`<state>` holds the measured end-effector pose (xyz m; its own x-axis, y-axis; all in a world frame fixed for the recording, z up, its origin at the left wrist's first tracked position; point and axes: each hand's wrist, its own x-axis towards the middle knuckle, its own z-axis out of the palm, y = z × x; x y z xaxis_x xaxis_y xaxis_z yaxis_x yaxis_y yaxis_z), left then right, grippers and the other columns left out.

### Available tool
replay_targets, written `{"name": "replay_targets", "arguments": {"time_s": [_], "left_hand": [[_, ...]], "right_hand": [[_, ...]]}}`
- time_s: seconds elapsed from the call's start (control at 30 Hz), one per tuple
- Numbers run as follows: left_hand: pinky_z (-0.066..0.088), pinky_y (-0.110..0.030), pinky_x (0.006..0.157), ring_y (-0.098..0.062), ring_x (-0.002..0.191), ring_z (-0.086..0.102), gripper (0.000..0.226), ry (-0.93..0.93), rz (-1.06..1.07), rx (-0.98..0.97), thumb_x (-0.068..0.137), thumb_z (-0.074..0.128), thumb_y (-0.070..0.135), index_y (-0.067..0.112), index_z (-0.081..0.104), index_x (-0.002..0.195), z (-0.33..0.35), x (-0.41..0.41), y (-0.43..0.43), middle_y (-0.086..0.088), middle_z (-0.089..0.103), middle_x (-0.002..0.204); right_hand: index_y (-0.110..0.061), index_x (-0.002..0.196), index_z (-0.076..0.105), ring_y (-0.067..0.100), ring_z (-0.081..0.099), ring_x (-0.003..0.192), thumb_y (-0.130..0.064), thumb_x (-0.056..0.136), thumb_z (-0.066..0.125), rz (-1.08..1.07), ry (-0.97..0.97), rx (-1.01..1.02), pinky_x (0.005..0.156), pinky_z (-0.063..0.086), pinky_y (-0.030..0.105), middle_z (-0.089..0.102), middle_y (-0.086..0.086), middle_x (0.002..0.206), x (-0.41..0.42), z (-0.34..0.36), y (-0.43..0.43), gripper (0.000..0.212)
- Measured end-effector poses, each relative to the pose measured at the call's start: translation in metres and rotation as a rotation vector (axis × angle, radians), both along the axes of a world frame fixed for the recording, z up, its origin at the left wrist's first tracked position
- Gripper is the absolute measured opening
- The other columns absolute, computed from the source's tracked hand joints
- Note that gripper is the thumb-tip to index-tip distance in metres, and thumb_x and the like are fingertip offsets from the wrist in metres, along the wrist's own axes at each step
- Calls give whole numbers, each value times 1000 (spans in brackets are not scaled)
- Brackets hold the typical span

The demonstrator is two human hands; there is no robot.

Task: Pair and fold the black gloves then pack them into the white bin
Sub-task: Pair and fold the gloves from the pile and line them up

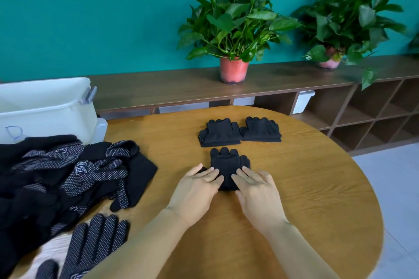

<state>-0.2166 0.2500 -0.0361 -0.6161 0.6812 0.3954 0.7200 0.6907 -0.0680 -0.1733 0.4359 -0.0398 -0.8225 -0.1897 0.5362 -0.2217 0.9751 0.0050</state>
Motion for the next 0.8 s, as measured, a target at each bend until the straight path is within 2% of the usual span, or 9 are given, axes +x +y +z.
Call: {"name": "replay_targets", "arguments": {"time_s": [0.07,0.1,0.23,0.3,0.37,0.4,0.47,0.6,0.8], "left_hand": [[32,-31,106,-11,111,66,47,-35,13,35,71,88,19,21,73,116,-7,-2,-3,-2,70,121],[33,-30,104,-11,110,67,48,-114,33,23,70,89,18,21,73,115,-4,1,-3,-3,71,119],[15,-25,118,-15,143,36,44,-125,51,64,104,45,14,18,43,148,-5,3,-2,-6,37,154],[32,-25,112,-14,130,53,43,-59,34,84,93,66,14,17,59,135,-2,1,0,-8,54,141],[49,-27,96,-12,108,68,46,-126,20,139,72,88,15,18,73,116,-2,-1,1,-6,70,120],[46,-27,100,-12,112,66,45,-174,24,135,77,84,18,18,71,120,0,-1,2,-5,67,124],[31,-25,110,-15,125,57,45,-105,48,136,91,71,26,18,61,134,-1,-1,3,-1,57,139],[53,-28,89,-10,90,73,50,-58,61,122,58,95,30,20,78,104,0,-9,-1,5,74,108],[55,-33,88,-7,83,73,43,16,53,54,58,94,26,18,80,98,0,-16,-19,3,76,103]], "right_hand": [[-16,96,78,15,70,102,-13,54,94,-4,2,-18,91,52,39,76,-1,98,-1,0,-1,45],[-16,96,78,15,70,101,-13,54,94,-7,4,-22,91,52,40,76,0,98,-1,-1,-2,45],[-15,97,77,15,71,101,-11,56,92,-9,37,-26,99,36,38,76,1,99,-4,-4,1,44],[-14,98,77,17,70,102,-10,57,91,-8,43,-24,98,33,38,76,2,100,-5,-6,2,44],[-13,100,76,18,70,103,-8,58,90,-4,45,-34,98,34,39,75,3,102,-6,-7,2,45],[-13,101,75,18,70,104,-8,59,90,-3,43,-42,99,36,39,75,3,103,-7,-8,2,45],[-15,102,75,16,69,106,-11,61,89,-2,31,-59,98,45,41,75,1,105,-8,-9,2,44],[-15,103,74,16,68,106,-13,62,89,11,25,-86,98,46,41,74,1,106,-12,-10,2,43],[-15,103,74,15,69,106,-13,63,90,48,49,-87,100,34,40,74,1,107,-24,-13,-14,44]]}}
